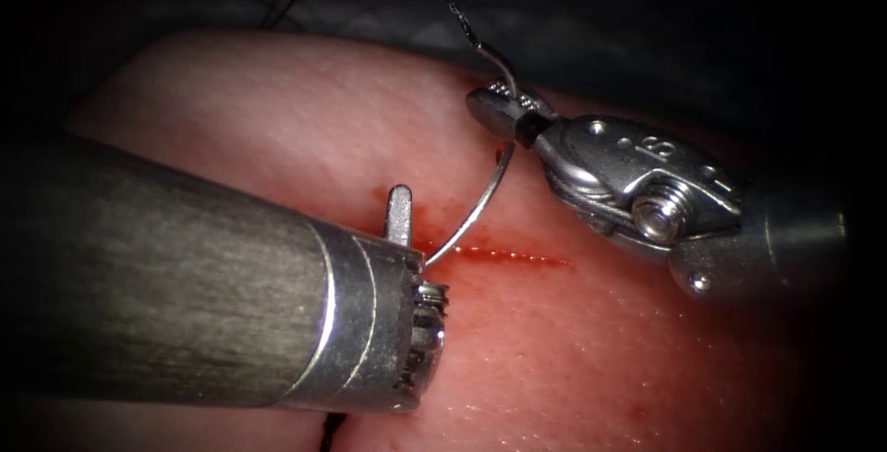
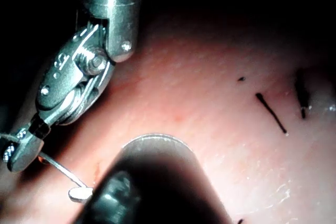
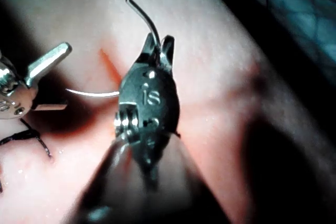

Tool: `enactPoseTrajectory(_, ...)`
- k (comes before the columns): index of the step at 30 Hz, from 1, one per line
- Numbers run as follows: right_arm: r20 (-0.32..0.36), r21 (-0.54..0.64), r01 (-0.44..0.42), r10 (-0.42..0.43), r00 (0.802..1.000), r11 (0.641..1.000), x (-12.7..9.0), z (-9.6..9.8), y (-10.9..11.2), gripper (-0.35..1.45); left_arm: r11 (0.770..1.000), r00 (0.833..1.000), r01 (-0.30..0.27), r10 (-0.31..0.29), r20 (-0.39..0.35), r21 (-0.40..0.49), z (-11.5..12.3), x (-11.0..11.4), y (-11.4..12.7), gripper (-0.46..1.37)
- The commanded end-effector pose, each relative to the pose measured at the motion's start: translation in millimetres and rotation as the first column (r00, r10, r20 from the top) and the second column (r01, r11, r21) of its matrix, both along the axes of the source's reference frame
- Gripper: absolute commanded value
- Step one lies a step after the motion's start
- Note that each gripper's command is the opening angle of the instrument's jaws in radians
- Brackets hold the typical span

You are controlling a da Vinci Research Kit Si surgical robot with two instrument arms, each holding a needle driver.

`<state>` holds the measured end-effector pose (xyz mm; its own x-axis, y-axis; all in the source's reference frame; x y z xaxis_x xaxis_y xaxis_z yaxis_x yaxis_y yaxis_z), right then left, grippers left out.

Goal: Wound Closure
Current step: Handover the needle from the left to the right gripper, then throw the needle through the target on top of the wound with the right tool

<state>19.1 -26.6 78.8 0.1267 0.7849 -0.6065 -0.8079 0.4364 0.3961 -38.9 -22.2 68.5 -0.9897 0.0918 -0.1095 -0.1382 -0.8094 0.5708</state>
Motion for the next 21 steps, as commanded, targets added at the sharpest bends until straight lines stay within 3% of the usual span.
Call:
enactPoseTrajectory(1,0.003,-0.017,0.008,-0.008,1.0,1.0,-0.3,0.0,0.1,-0.35,0.998,0.995,-0.014,0.007,0.099,0.066,-0.1,0.6,-0.3,0.99)
enactPoseTrajectory(3,0.008,-0.048,0.022,-0.021,1.0,0.999,-0.9,0.1,0.3,-0.35,0.988,0.974,-0.036,0.001,0.226,0.148,-0.4,1.0,-0.3,1.0)
enactPoseTrajectory(6,0.011,-0.078,0.059,-0.059,0.998,0.995,-1.8,0.3,0.6,-0.35,0.977,0.94,-0.055,-0.019,0.34,0.206,-1.0,1.5,-0.2,0.98)
enactPoseTrajectory(7,0.003,-0.086,0.079,-0.079,0.997,0.993,-2.3,0.4,0.8,-0.35,0.971,0.915,-0.063,-0.036,0.402,0.231,-1.5,1.9,0.0,0.97)
enactPoseTrajectory(8,0.0,-0.086,0.081,-0.081,0.997,0.993,-2.4,0.4,0.9,-0.35,0.97,0.91,-0.065,-0.039,0.412,0.235,-1.5,2.0,0.1,0.97)
enactPoseTrajectory(9,-0.009,-0.09,0.093,-0.094,0.996,0.992,-2.6,0.4,0.9,-0.35,0.966,0.893,-0.072,-0.049,0.447,0.25,-1.8,2.3,0.2,0.96)
enactPoseTrajectory(10,-0.037,-0.093,0.112,-0.116,0.993,0.989,-3.0,0.5,1.1,-0.35,0.958,0.861,-0.099,-0.054,0.506,0.27,-2.1,2.8,0.6,0.92)
enactPoseTrajectory(11,-0.056,-0.097,0.122,-0.128,0.99,0.988,-3.1,0.6,1.1,-0.35,0.953,0.845,-0.108,-0.061,0.531,0.281,-2.2,3.0,0.7,0.88)
enactPoseTrajectory(12,-0.084,-0.101,0.141,-0.15,0.985,0.985,-3.4,0.6,1.1,-0.35,0.946,0.816,-0.129,-0.07,0.573,0.298,-2.4,3.5,1.0,0.78)
enactPoseTrajectory(13,-0.092,-0.103,0.147,-0.157,0.983,0.984,-3.5,0.6,1.1,-0.35,0.942,0.804,-0.134,-0.078,0.589,0.308,-2.5,3.7,1.1,0.71)
enactPoseTrajectory(14,-0.124,-0.129,0.16,-0.176,0.977,0.979,-3.7,0.6,1.2,-0.35,0.926,0.761,-0.148,-0.118,0.638,0.347,-2.8,4.8,1.8,0.46)
enactPoseTrajectory(15,-0.127,-0.13,0.162,-0.178,0.976,0.978,-3.8,0.6,1.2,-0.35,0.924,0.757,-0.151,-0.12,0.643,0.35,-2.8,4.9,1.9,0.45)
enactPoseTrajectory(16,-0.131,-0.136,0.171,-0.188,0.973,0.976,-3.7,0.6,1.2,-0.35,0.918,0.741,-0.154,-0.137,0.657,0.366,-2.8,5.3,2.2,0.44)
enactPoseTrajectory(18,-0.137,-0.166,0.196,-0.22,0.966,0.966,-3.7,0.6,1.0,-0.35,0.892,0.695,-0.157,-0.205,0.689,0.424,-2.8,6.5,3.2,0.2)
enactPoseTrajectory(21,-0.144,-0.193,0.226,-0.256,0.956,0.955,-3.5,0.5,0.8,-0.35,0.863,0.645,-0.166,-0.271,0.714,0.477,-2.5,7.8,4.1,-0.09)
